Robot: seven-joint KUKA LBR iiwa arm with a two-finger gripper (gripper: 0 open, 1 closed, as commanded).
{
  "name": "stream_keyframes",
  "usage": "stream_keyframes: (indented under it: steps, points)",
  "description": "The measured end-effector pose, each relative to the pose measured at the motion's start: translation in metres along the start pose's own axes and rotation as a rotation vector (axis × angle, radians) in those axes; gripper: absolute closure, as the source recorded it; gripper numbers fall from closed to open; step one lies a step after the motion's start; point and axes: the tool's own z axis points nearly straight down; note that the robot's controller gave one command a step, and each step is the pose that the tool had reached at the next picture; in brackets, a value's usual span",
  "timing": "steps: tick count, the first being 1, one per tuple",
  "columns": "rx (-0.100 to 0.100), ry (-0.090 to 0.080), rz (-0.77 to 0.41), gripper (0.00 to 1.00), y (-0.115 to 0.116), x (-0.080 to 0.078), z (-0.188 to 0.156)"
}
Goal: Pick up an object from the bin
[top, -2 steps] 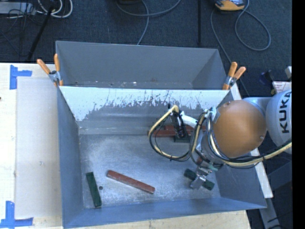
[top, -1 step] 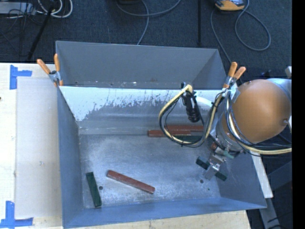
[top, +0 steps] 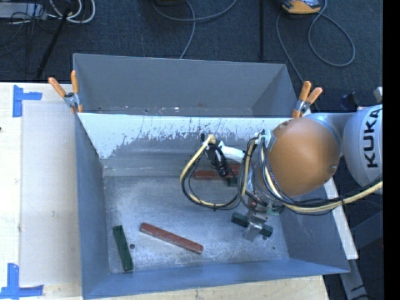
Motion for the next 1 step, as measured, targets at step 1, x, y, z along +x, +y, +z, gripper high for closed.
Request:
stream_keyframes:
  steps: [1]
  points:
    - [0.007,0.012,0.071,1.00,-0.0349,0.0040,-0.1483]
